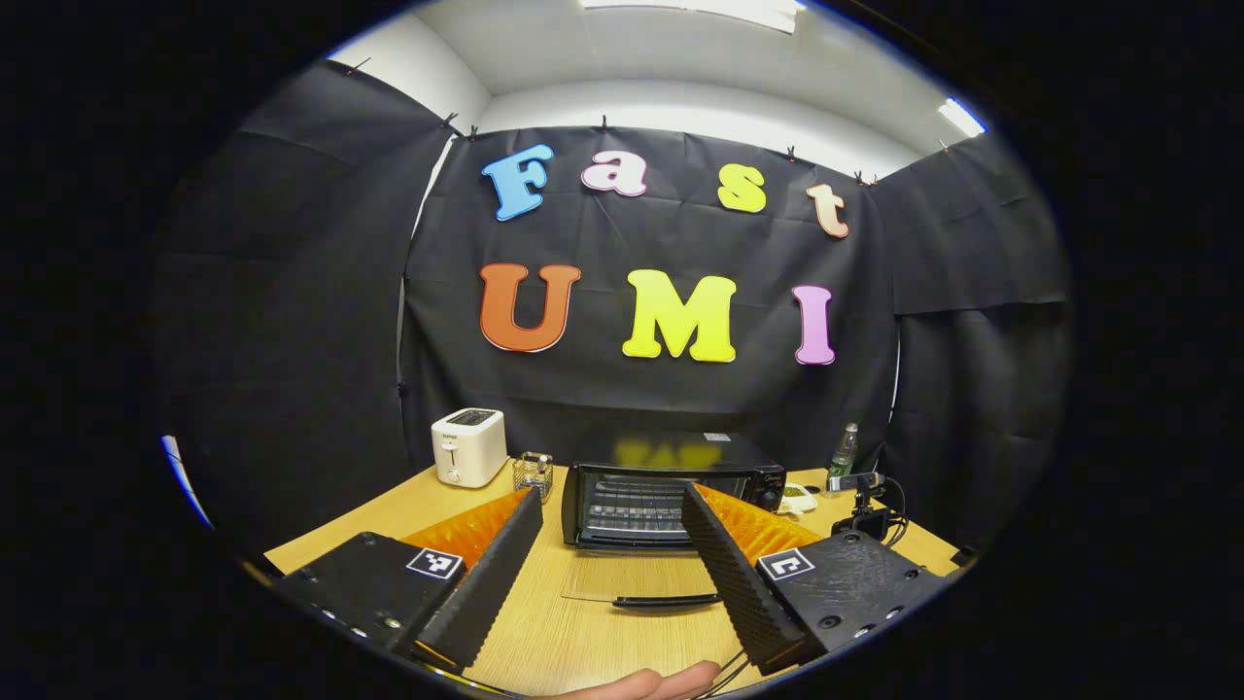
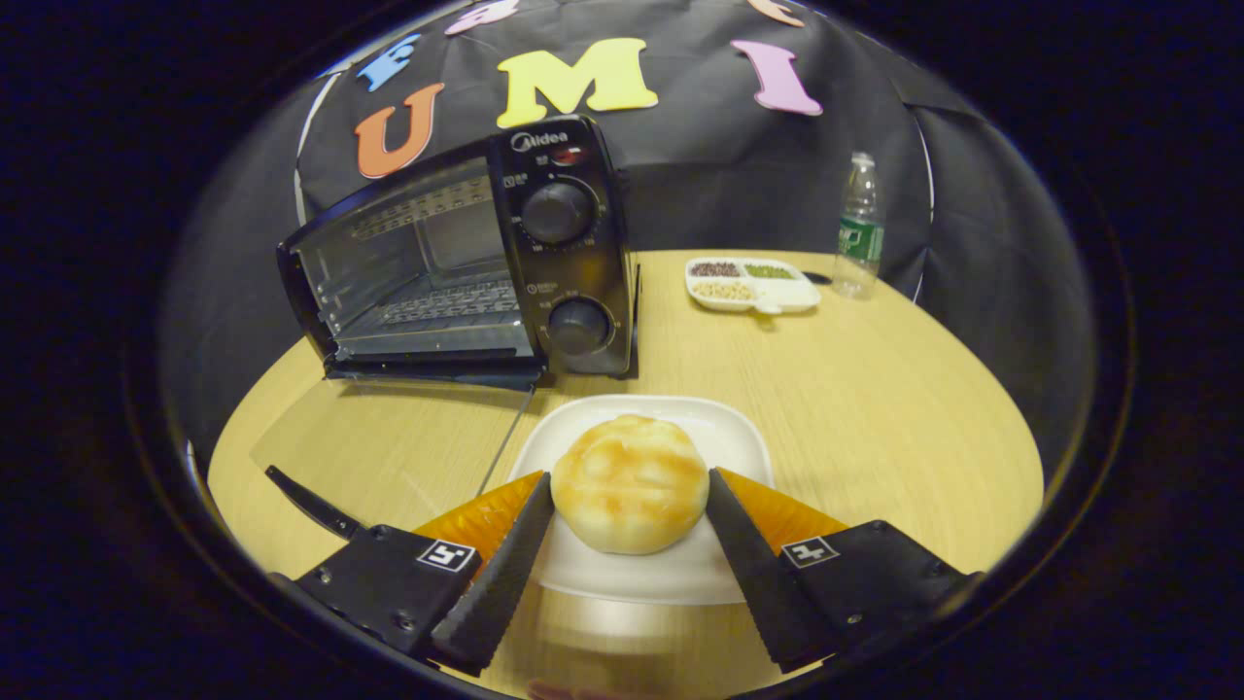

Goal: Open the electric oven with the left hand, put the food in, and close the electric oven.

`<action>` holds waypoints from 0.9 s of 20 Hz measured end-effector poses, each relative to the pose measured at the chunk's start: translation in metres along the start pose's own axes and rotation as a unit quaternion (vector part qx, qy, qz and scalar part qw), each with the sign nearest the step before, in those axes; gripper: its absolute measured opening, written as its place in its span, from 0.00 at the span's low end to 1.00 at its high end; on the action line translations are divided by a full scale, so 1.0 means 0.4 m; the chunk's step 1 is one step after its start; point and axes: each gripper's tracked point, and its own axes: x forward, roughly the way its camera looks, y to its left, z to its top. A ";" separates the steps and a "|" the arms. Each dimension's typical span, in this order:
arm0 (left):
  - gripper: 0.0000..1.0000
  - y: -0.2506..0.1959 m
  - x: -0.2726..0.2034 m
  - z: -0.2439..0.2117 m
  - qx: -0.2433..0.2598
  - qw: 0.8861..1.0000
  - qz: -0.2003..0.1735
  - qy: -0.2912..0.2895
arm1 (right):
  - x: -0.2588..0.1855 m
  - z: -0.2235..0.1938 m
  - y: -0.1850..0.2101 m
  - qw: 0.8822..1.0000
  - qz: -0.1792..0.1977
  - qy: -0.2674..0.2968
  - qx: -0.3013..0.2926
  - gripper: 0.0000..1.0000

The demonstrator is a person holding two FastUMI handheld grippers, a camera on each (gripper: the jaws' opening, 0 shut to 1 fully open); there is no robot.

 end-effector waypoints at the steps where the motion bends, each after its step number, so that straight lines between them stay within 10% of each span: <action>1: 0.95 -0.003 -0.002 -0.003 0.001 1.000 -0.001 0.003 | -0.001 -0.001 -0.008 1.000 -0.002 0.000 0.007 0.94; 11: 0.95 -0.004 -0.013 0.002 0.006 1.000 -0.003 -0.002 | -0.104 0.085 0.056 0.996 0.040 -0.066 0.046 0.88; 18: 0.95 0.021 -0.029 0.026 0.004 1.000 -0.003 -0.017 | -0.138 0.159 0.305 0.965 0.182 -0.103 0.157 0.88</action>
